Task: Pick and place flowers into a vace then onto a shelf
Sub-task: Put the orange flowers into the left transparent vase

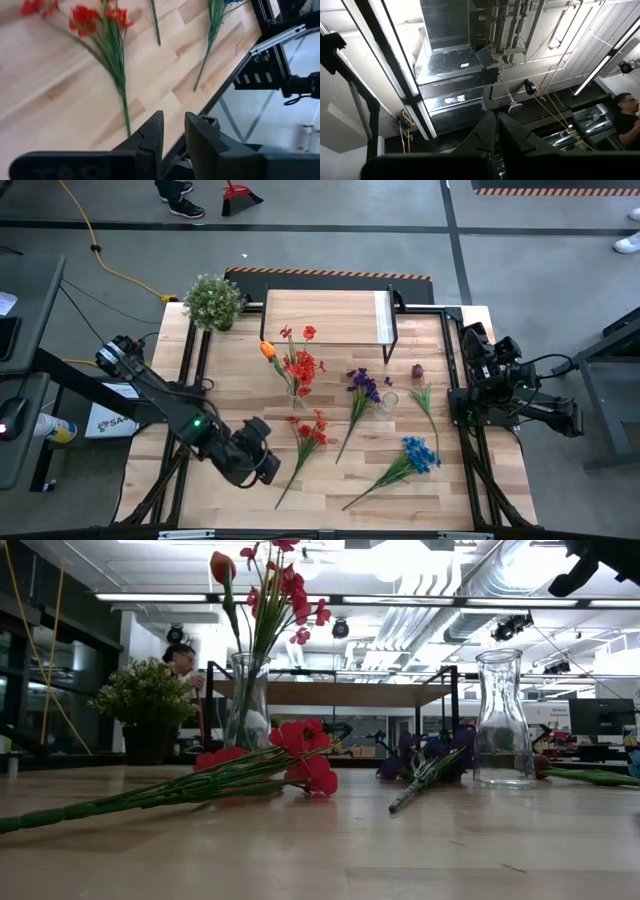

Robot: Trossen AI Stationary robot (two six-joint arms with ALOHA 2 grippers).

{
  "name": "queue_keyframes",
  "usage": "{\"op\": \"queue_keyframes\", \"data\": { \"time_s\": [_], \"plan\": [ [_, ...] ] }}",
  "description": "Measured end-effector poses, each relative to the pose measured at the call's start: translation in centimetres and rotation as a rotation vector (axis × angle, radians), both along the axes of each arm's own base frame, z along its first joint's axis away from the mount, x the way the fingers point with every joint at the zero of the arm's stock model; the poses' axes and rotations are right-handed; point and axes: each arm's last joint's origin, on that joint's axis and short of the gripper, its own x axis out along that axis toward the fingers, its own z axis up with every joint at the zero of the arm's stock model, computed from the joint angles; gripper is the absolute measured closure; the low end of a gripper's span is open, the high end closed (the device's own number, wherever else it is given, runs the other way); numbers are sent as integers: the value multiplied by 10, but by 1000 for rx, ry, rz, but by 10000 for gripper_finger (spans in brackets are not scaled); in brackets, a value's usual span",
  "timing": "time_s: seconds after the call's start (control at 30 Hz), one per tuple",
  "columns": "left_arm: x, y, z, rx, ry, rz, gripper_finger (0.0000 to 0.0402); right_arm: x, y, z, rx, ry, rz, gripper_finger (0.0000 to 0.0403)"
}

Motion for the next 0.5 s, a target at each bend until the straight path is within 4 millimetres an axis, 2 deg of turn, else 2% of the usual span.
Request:
{"op": "queue_keyframes", "data": {
  "time_s": [0.27,0.5],
  "plan": [
    [1,-6,-4,-74,9,70,289,0,1,0,-4,-2,49,391],
    [12,-13,-13,-73,-4,67,289,1,1,-1,-12,10,58,391]
  ]
}}
